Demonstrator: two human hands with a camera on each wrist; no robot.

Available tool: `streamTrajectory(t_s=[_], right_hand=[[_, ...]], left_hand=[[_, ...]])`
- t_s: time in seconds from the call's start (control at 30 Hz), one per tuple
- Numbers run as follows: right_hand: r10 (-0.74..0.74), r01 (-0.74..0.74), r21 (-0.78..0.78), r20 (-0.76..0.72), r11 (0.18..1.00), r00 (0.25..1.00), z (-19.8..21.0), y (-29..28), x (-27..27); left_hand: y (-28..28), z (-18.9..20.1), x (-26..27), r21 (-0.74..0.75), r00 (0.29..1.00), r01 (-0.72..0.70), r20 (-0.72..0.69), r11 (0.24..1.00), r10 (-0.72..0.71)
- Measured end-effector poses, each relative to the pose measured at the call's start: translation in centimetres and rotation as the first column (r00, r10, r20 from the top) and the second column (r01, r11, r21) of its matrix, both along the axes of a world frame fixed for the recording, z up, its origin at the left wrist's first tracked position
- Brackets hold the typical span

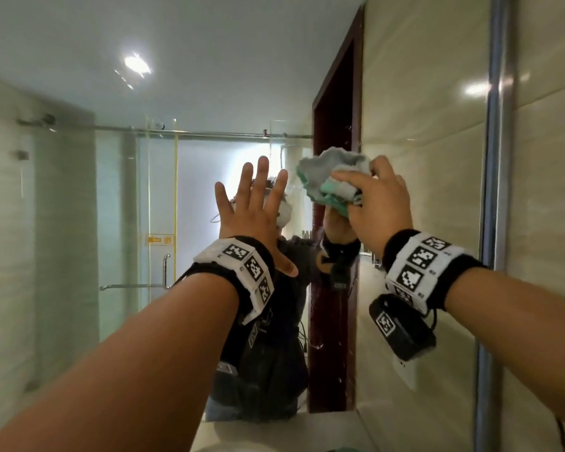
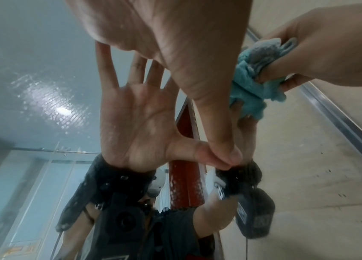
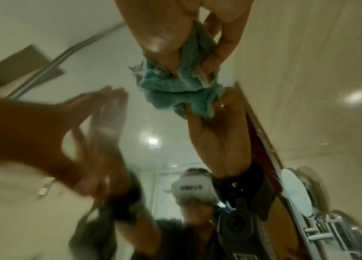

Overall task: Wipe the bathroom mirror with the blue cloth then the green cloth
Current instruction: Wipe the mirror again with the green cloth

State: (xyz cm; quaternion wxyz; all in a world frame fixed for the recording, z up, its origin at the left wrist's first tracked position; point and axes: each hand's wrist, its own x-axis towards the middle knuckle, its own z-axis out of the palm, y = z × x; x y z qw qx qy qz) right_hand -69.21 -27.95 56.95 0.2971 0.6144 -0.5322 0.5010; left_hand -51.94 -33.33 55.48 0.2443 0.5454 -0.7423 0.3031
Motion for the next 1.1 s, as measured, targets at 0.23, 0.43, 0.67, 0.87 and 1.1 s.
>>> streamTrajectory(t_s=[0.23, 0.43, 0.67, 0.87, 1.1], right_hand=[[0.059, -0.06, -0.012, -0.046, 0.998, 0.997, 2.8, -0.2, -0.9], [0.105, -0.053, -0.19, 0.277, 0.98, 0.955, 10.4, -0.7, -2.2], [0.079, -0.074, -0.074, 0.062, 0.995, 0.995, 7.5, -0.2, 0.6], [0.071, -0.058, 0.055, -0.264, 0.997, 0.962, 3.7, -0.6, 0.7], [-0.054, 0.086, -0.157, 0.197, 0.984, 0.979, 5.9, -0.3, -6.5]], left_hand=[[0.0, 0.2, 0.0, 0.006, 1.0, 0.0, -0.003, 1.0, 0.0], [0.3, 0.3, 0.1, 0.03, 1.0, -0.017, 0.008, 0.999, 0.016], [0.4, 0.2, -0.3, 0.029, 0.999, -0.044, 0.002, 0.999, 0.044], [0.5, 0.2, -0.5, 0.04, 0.997, -0.08, 0.015, 0.996, 0.079], [0.3, 0.2, -0.2, 0.029, 0.999, -0.042, 0.006, 0.999, 0.042]])
